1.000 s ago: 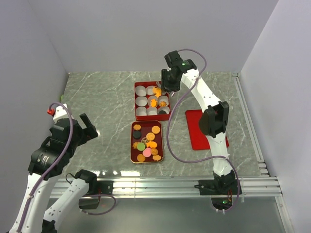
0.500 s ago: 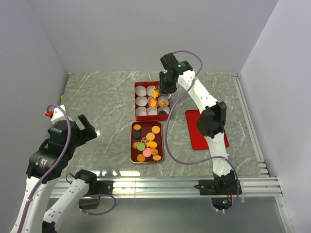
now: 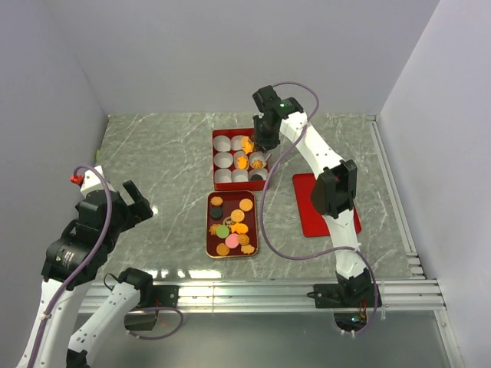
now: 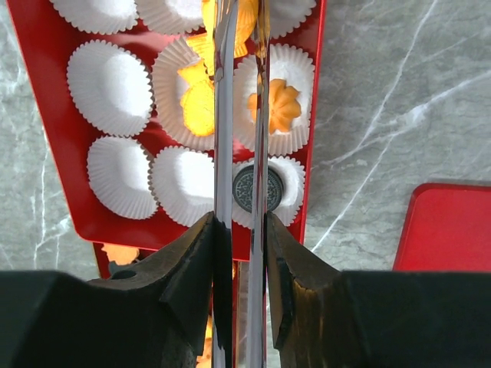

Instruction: Pack the cookies

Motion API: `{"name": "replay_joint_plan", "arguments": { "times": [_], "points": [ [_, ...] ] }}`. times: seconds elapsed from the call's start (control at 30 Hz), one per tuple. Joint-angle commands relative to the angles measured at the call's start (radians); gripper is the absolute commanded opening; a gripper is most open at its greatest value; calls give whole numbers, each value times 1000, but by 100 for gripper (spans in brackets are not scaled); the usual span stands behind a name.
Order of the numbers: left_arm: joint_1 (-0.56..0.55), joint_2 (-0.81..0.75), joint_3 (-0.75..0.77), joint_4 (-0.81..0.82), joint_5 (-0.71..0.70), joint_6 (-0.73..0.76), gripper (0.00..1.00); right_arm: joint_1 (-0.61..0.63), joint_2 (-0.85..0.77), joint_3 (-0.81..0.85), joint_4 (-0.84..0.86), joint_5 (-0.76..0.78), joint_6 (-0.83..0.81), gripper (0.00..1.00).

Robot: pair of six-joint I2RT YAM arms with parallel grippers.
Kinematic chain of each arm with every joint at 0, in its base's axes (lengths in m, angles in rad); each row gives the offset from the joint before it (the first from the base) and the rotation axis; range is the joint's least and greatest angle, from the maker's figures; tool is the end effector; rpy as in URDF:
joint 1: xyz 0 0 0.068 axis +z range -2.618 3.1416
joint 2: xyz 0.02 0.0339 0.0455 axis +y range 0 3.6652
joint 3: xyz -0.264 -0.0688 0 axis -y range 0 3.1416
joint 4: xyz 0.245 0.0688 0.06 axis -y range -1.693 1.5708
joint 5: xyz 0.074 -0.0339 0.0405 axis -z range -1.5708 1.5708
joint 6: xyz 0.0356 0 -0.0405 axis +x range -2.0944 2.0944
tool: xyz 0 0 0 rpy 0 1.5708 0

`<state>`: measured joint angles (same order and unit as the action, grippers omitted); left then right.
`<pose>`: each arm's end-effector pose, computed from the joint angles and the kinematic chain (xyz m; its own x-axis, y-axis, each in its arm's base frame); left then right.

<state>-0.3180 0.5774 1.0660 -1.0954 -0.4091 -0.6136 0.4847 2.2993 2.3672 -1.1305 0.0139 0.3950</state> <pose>0.0753 -0.0099 0.3648 -0.4293 -0.4149 -0.8022 -0.3311 0.8987 -0.2876 0.4333 0.2276 0.2912 -0.8905 -0.0341 -0.4538 -0.1270 0.9762 0.1760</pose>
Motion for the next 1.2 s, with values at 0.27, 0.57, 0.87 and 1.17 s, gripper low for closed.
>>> {"name": "replay_joint_plan", "arguments": {
  "times": [0.27,0.57,0.87,1.17],
  "points": [
    [0,-14,-8,45,-10,11,99,-40,-75,-5,5,47,1,28],
    [0,-10,-9,46,-7,12,99,-67,-26,72,12,55,4,28],
    [-1,2,-9,45,-7,14,99,-93,-47,63,24,54,15,29],
    [-1,21,-9,49,3,17,100,-97,-196,-41,46,11,-1,27]
  ]
}}
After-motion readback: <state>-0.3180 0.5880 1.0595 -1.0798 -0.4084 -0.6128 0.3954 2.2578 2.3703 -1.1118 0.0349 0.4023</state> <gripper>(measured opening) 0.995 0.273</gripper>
